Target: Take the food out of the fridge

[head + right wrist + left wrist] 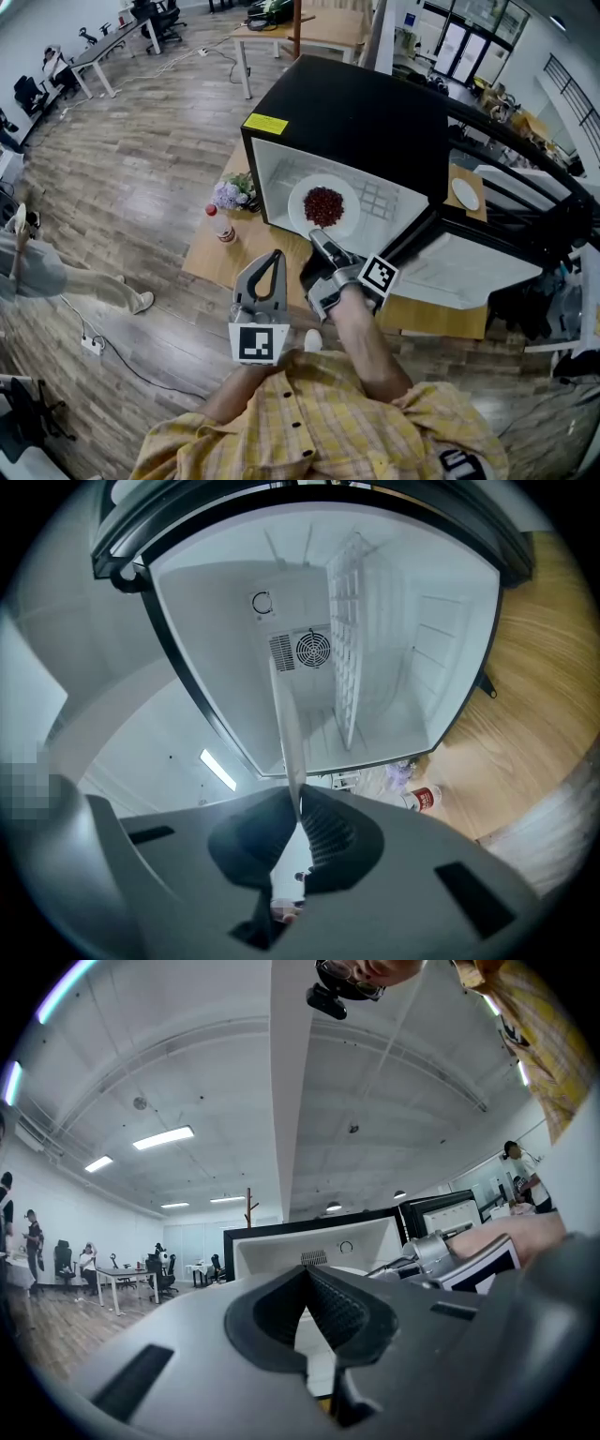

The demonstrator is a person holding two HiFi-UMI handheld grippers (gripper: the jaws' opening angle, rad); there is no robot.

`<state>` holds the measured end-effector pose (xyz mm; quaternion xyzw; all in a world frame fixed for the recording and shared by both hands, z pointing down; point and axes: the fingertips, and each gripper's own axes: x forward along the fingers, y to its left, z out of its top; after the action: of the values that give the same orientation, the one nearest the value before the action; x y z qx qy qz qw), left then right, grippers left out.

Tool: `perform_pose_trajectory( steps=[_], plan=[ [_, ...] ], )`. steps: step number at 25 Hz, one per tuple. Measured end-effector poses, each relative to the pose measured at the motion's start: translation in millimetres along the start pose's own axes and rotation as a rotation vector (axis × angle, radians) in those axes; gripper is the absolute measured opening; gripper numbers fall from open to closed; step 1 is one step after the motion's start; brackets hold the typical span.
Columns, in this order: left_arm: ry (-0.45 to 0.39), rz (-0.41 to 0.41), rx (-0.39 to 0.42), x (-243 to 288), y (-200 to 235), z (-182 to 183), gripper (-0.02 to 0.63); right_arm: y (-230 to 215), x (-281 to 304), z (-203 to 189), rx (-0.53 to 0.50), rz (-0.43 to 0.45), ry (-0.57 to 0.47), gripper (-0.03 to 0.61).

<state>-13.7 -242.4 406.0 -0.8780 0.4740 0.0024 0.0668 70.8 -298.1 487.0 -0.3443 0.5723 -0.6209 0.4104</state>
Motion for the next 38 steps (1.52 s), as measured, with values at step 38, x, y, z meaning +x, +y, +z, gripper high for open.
perform_pose_trajectory(
  steps=[38],
  plan=[
    [0.017,0.018,-0.015,-10.2,-4.1,-7.6,0.006,2.3,-53.7,-38.7,0.002,0.004,0.047,0.018]
  ],
)
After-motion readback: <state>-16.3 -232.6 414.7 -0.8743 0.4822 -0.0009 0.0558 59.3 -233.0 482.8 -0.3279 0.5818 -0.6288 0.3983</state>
